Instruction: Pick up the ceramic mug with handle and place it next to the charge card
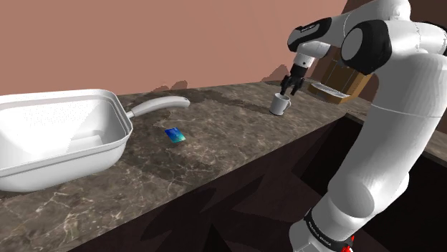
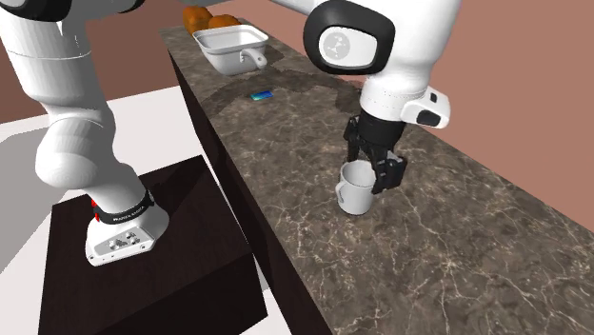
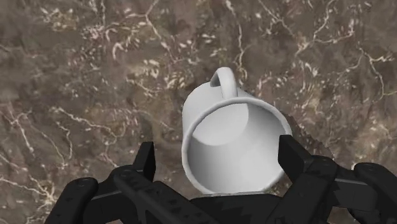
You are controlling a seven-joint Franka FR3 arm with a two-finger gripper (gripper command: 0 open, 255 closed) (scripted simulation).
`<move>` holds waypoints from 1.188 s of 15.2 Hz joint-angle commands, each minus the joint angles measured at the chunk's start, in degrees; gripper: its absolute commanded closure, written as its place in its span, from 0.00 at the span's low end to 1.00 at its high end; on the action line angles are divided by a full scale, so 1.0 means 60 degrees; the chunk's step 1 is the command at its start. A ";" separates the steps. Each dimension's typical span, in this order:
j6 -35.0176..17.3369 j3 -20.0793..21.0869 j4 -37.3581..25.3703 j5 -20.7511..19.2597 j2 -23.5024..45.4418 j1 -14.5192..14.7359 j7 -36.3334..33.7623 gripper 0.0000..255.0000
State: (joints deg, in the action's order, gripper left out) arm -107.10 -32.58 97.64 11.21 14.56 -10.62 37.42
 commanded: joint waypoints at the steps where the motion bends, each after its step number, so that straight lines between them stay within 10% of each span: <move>1: 0.0188 0.0002 -0.0851 0.0426 0.0808 -0.0390 0.0429 0.00; 17: -0.0697 0.0107 -0.0120 0.0576 0.0994 -0.0368 0.0539 0.00; 18: -0.0697 0.0107 -0.0120 0.0576 0.0994 -0.0368 0.0539 1.00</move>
State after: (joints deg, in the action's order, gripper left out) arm -111.28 -31.94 96.92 14.66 20.52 -12.83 40.65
